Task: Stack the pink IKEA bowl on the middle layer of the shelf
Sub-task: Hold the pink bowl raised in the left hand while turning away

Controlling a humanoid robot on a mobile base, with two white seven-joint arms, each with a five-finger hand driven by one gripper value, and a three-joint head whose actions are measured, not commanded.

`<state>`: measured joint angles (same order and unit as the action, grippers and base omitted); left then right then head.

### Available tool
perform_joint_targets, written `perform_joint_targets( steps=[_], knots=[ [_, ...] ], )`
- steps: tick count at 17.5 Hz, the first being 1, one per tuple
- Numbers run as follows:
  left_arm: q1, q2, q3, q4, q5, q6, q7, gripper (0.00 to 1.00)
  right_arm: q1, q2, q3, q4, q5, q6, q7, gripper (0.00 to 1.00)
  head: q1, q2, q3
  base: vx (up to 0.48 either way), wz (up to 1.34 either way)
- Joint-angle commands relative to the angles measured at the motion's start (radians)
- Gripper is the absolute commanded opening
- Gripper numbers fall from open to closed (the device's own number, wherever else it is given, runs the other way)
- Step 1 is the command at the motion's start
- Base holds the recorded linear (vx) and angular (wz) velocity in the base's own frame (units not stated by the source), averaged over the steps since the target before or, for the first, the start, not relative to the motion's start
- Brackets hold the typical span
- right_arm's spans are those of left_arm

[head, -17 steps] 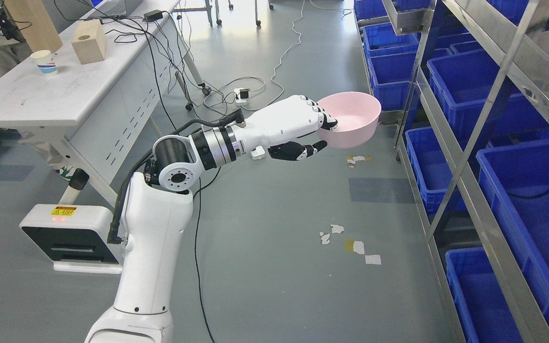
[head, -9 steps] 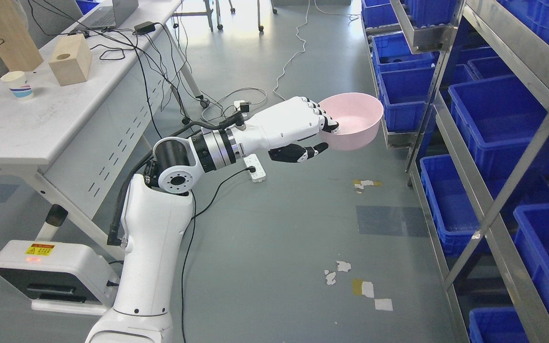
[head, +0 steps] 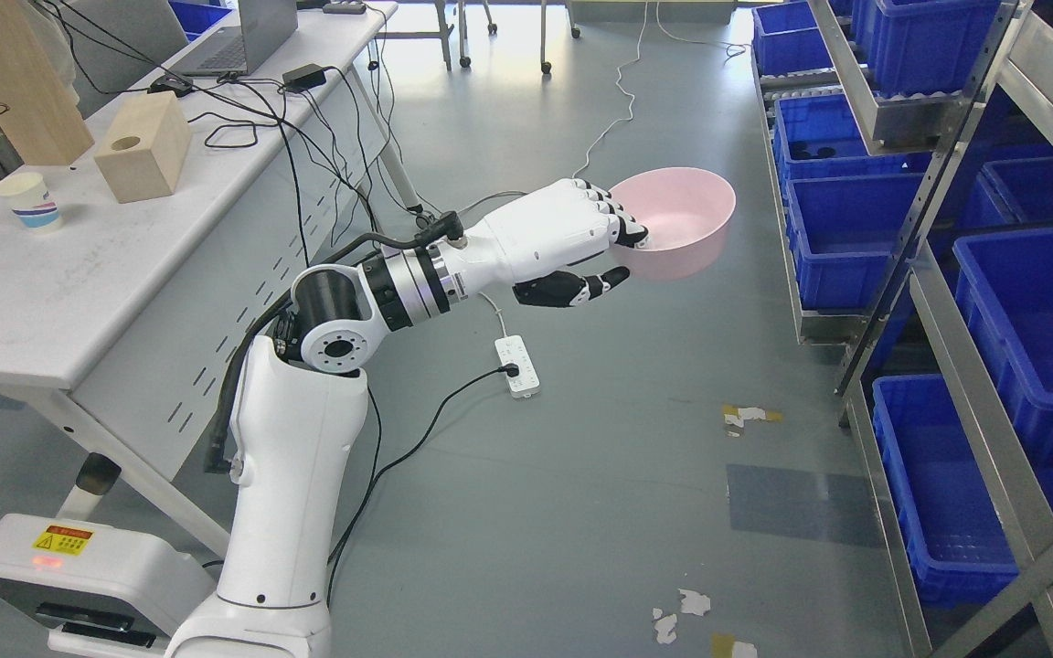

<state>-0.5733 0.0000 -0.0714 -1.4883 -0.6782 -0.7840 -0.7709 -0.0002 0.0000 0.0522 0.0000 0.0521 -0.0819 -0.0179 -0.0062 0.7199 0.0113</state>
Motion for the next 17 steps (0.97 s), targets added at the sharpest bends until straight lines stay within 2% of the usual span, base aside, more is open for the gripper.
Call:
perform_joint_targets(
  steps=[1, 10, 17],
  knots=[
    [0.001, 0.017, 0.007, -0.001, 0.000, -0.001, 0.002, 0.02, 0.003, -0.017, 0.000, -0.017, 0.000, 0.001, -0.001, 1.00, 0.0000, 0.000, 0.000, 0.335, 0.13],
    [0.001, 0.017, 0.008, -0.003, 0.002, -0.001, 0.013, 0.03, 0.005, -0.017, 0.000, -0.017, 0.000, 0.001, -0.001, 1.00, 0.0000, 0.000, 0.000, 0.191, -0.02],
    [0.000, 0.017, 0.001, -0.003, 0.011, -0.001, 0.027, 0.03, 0.005, -0.017, 0.000, -0.017, 0.000, 0.001, -0.001, 1.00, 0.0000, 0.000, 0.000, 0.104, -0.16]
  ],
)
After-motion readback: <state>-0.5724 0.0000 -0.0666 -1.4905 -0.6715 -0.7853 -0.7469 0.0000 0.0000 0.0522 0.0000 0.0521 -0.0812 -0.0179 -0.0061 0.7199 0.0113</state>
